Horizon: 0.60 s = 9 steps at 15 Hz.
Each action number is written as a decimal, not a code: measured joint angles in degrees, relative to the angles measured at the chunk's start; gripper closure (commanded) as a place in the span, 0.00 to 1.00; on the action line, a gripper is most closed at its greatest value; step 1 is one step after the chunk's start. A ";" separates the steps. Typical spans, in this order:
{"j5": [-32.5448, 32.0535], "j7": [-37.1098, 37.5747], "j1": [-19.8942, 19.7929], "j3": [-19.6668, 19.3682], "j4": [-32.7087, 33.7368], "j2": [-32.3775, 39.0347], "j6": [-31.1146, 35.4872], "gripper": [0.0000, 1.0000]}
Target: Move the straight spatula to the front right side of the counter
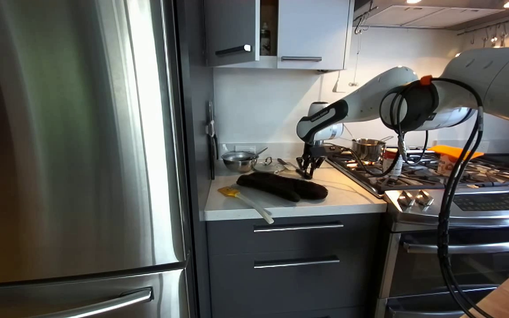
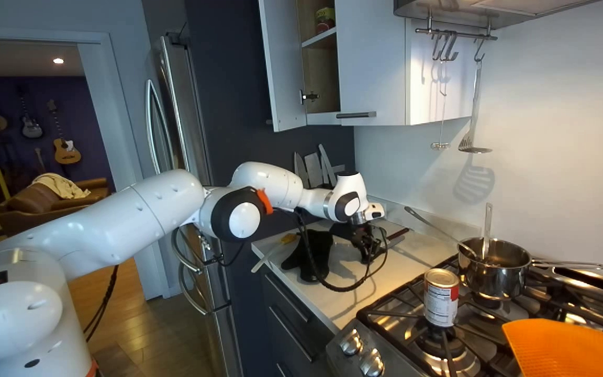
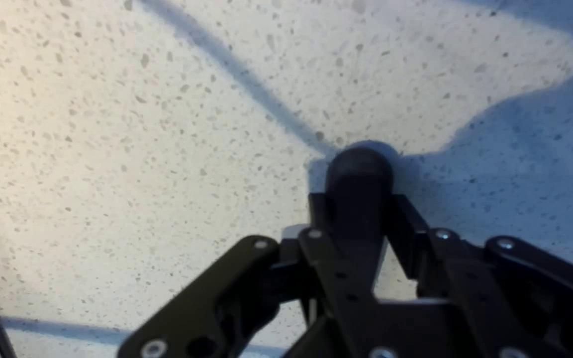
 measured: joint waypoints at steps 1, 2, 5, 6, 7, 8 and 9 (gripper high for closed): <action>0.00 -0.02 -0.04 0.01 0.74 0.31 -0.80 0.91; 0.00 -0.01 -0.07 0.02 1.47 0.51 -2.10 0.91; 0.05 0.51 -0.12 0.24 2.81 0.31 -7.16 0.91; 0.07 0.85 -0.10 0.43 2.86 0.00 -8.77 0.91; 0.07 1.41 -0.03 0.59 2.85 -0.33 -10.11 0.91; 0.07 2.01 0.10 0.65 2.74 -0.71 -11.04 0.91; 0.07 2.76 0.25 0.68 2.55 -1.08 -11.49 0.91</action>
